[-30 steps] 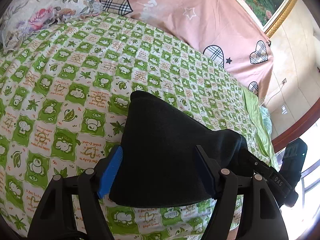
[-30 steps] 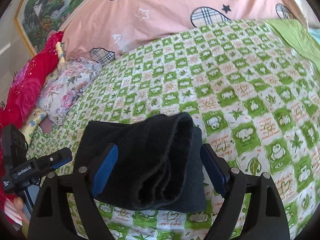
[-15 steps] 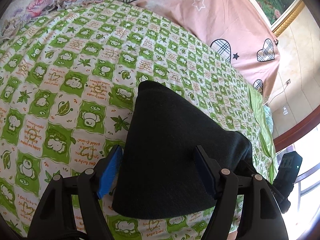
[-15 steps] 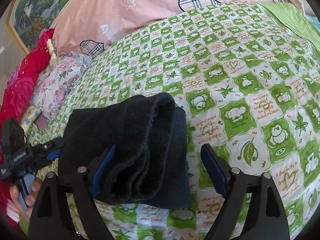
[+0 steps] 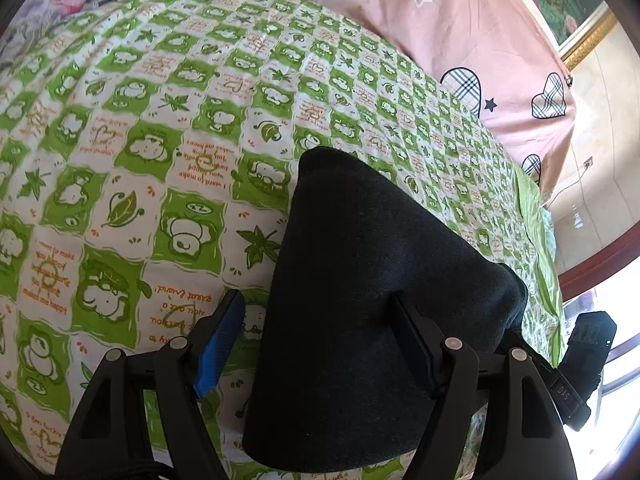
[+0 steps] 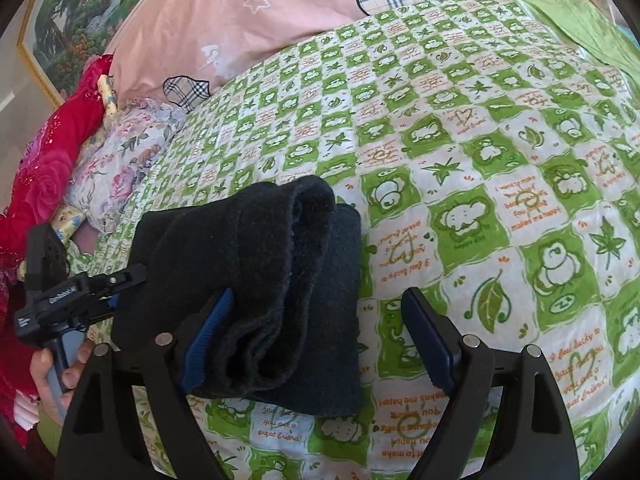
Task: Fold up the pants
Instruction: 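Lower the folded bundle onto the sheet with both tools, pressing it flat, then open both tools and release the folded pants, pulling back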
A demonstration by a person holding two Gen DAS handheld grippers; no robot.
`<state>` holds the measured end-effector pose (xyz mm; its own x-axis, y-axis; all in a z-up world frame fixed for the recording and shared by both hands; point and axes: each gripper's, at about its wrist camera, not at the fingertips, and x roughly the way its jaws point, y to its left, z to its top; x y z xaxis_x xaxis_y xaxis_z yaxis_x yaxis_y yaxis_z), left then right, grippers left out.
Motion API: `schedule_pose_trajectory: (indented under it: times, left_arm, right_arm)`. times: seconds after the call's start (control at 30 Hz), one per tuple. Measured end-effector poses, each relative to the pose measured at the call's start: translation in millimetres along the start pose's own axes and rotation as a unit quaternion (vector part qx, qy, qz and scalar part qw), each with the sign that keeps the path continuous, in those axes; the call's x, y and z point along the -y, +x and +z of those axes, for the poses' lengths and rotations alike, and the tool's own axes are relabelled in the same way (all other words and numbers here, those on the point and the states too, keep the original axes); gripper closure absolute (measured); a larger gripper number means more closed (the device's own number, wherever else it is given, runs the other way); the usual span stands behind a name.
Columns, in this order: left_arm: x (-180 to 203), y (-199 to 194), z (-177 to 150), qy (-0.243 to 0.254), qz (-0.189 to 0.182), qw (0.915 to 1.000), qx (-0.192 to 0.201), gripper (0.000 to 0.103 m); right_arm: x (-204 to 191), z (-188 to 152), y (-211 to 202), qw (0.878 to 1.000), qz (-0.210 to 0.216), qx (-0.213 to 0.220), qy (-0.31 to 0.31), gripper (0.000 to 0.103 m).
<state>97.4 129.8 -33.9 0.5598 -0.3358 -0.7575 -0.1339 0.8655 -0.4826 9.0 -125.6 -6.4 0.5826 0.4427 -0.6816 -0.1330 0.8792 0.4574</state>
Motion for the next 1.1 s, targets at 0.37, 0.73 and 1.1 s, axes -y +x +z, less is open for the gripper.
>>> schedule_pose_trajectory:
  times: [0.37, 0.73, 1.1]
  left_arm:
    - [4.2, 4.9, -1.4, 0.007, 0.008, 0.9999, 0.006, 0.029]
    - [18.8, -6.6, -5.6, 0.029, 0.009, 0.9994, 0.016, 0.057]
    - [33.1, -49.5, -2.7, 0.056, 0.004, 0.9966, 0.06, 0.068]
  right_arm:
    - [3.3, -0.8, 8.6, 0.998, 0.056, -0.021, 0.02, 0.037]
    - [-5.2, -1.4, -1.7, 0.997, 0.076, -0.005, 0.009, 0.053]
    - [-33.5, 18.4, -16.1, 0.995, 0.095, 0.026, -0.024, 0.058]
